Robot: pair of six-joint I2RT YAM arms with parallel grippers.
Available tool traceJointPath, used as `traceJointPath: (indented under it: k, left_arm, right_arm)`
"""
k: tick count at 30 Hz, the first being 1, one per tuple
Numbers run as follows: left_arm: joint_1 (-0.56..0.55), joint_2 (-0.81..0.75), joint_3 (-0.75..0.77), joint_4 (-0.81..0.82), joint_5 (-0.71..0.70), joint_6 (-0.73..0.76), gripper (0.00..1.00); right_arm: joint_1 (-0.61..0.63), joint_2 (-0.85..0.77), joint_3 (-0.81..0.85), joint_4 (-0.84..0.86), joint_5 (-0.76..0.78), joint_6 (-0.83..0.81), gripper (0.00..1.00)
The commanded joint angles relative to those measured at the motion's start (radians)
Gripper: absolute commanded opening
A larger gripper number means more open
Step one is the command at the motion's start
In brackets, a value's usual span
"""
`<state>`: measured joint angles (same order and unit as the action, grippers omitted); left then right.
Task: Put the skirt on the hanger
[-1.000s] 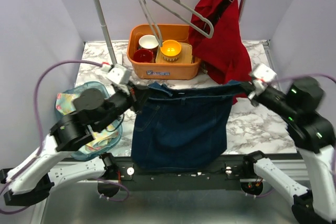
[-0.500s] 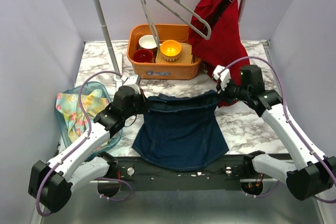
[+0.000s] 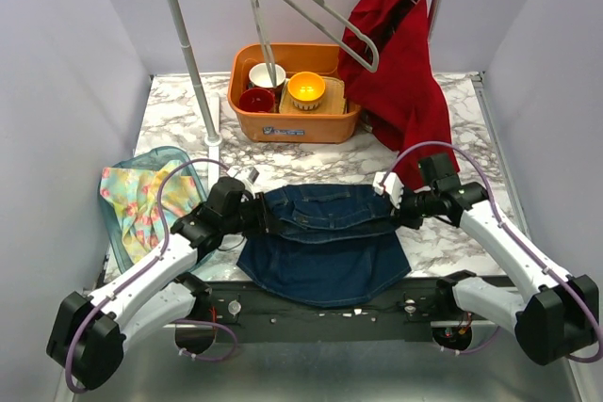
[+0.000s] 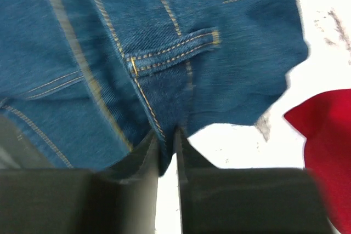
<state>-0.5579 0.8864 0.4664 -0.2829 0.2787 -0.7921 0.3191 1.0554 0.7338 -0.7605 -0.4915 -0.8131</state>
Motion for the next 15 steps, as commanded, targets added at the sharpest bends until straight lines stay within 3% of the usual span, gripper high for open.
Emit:
traceJointPath:
  k: [1, 5, 10, 15]
  left_arm:
    - [-0.002, -0.07, 0.075, -0.134, 0.076, 0.051, 0.48]
    - [-0.002, -0.177, 0.188, -0.237, 0.057, 0.117, 0.7]
    - [0.0, -0.219, 0.293, -0.306, 0.005, 0.292, 0.75]
    - [0.0, -0.231, 0.288, -0.19, -0.059, 0.434, 0.77]
  right_arm:
    - [-0.006, -0.015, 0.062, -0.115, -0.073, -0.06, 0.32]
    - [-0.005, -0.055, 0.125, -0.204, -0.09, -0.07, 0.5]
    - [-0.005, -0.098, 0.243, -0.272, -0.114, -0.035, 0.54]
    - [-0.005, -0.081, 0.482, -0.255, -0.159, 0.1, 0.61]
